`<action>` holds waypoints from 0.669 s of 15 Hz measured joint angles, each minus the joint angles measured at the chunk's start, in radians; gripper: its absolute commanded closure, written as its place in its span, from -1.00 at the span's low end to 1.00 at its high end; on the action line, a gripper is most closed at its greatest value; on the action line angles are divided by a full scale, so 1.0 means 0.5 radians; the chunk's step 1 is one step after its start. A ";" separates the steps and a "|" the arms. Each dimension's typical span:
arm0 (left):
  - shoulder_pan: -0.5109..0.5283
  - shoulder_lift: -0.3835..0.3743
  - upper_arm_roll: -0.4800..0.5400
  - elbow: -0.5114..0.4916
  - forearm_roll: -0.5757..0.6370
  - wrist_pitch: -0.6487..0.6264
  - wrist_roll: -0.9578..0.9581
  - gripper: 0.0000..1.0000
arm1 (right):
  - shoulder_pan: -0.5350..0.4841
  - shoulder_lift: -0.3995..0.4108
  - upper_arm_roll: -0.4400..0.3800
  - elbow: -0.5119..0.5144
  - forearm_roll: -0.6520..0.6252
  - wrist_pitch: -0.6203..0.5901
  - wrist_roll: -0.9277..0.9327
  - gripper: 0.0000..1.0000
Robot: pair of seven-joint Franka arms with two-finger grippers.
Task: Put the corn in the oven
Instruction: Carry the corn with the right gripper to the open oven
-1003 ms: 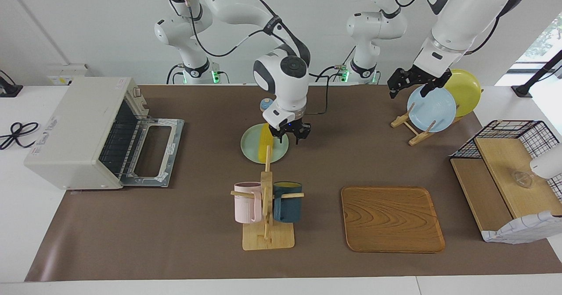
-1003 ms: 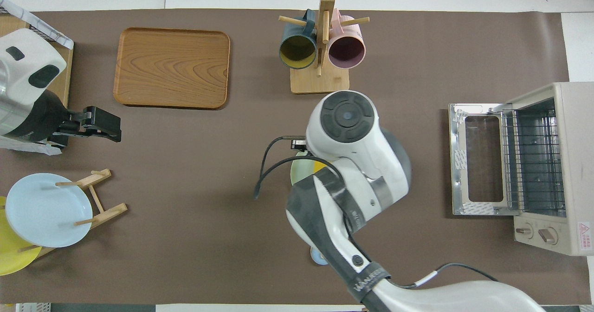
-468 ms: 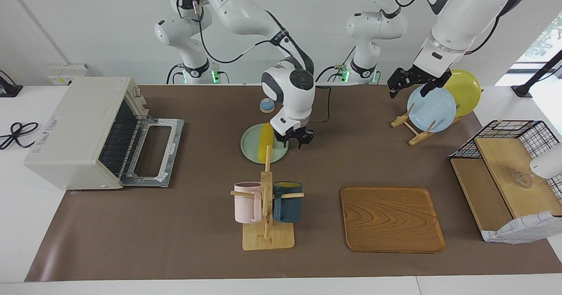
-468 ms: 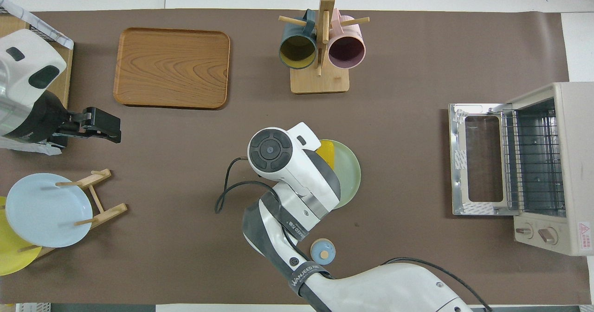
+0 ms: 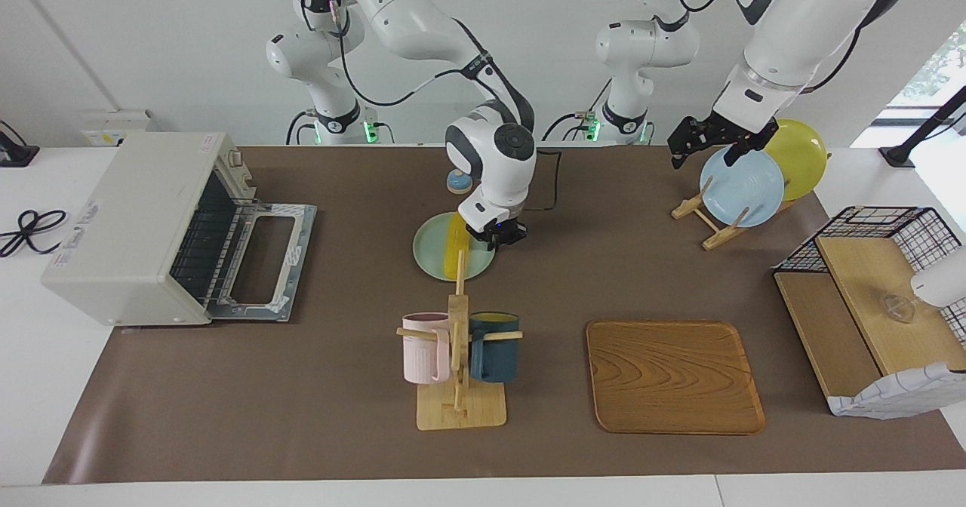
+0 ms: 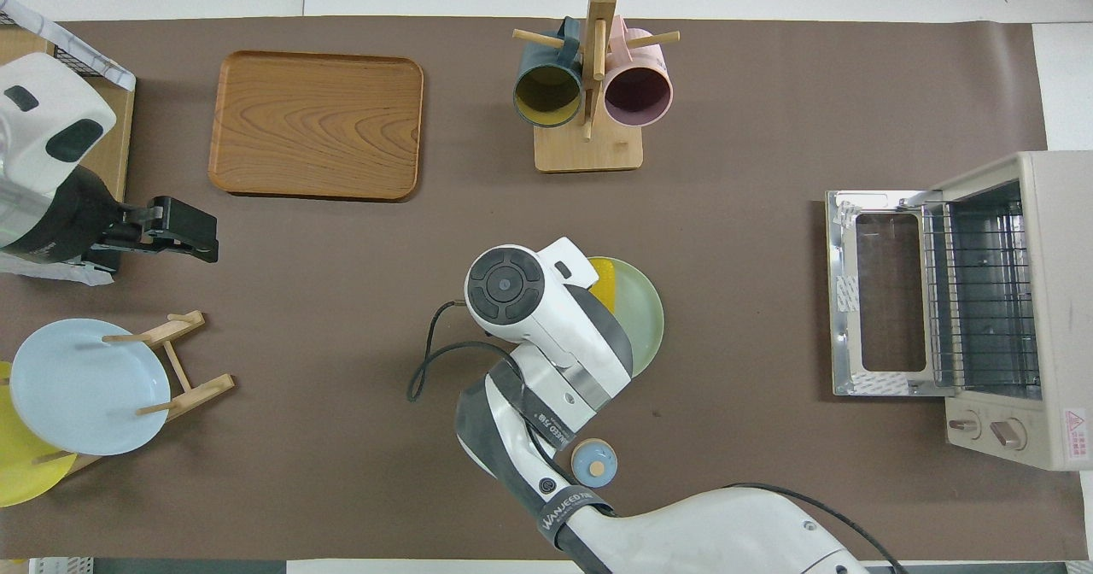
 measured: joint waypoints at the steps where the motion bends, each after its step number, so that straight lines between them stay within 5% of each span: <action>1: 0.000 0.000 0.000 0.000 0.000 0.000 0.000 -1.00 | -0.006 -0.016 -0.002 0.046 -0.065 -0.125 -0.003 1.00; 5: 0.001 0.000 0.000 0.002 0.000 0.000 0.000 -1.00 | -0.138 -0.113 -0.019 0.193 -0.203 -0.533 -0.275 1.00; 10: 0.006 0.000 0.003 0.002 0.000 0.000 0.000 -1.00 | -0.658 -0.543 -0.038 0.014 -0.219 -0.856 -0.826 1.00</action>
